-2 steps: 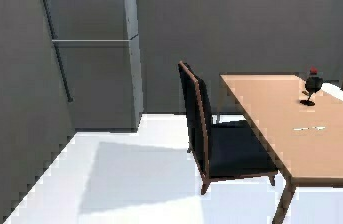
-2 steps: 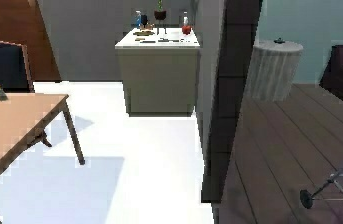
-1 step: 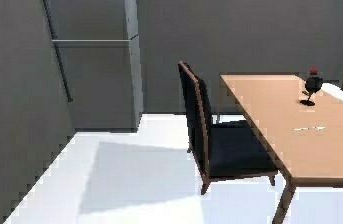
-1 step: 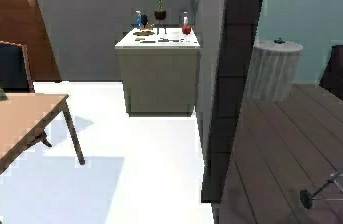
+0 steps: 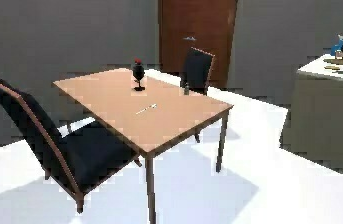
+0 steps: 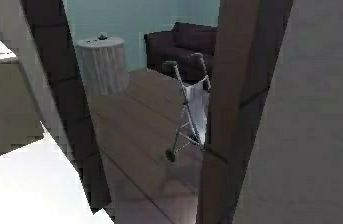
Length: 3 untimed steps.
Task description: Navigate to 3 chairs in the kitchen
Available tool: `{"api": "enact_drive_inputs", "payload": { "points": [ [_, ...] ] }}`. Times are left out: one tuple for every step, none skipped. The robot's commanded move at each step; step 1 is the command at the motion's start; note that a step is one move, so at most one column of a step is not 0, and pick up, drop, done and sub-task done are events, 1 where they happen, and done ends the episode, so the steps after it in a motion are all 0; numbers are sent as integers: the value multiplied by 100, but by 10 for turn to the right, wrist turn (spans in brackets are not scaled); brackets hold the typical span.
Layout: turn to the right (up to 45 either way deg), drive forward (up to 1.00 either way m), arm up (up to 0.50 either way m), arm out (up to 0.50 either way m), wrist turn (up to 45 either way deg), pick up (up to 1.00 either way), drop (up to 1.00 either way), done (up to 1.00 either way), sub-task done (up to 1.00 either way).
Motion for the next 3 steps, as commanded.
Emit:
{"api": "enact_drive_inputs", "payload": {
  "points": [
    [450, 0, 0, 0, 0, 0, 0, 0, 0],
    [450, 0, 0, 0, 0, 0, 0, 0, 0],
    [-450, 0, 0, 0, 0, 0, 0, 0, 0]
  ]
}}
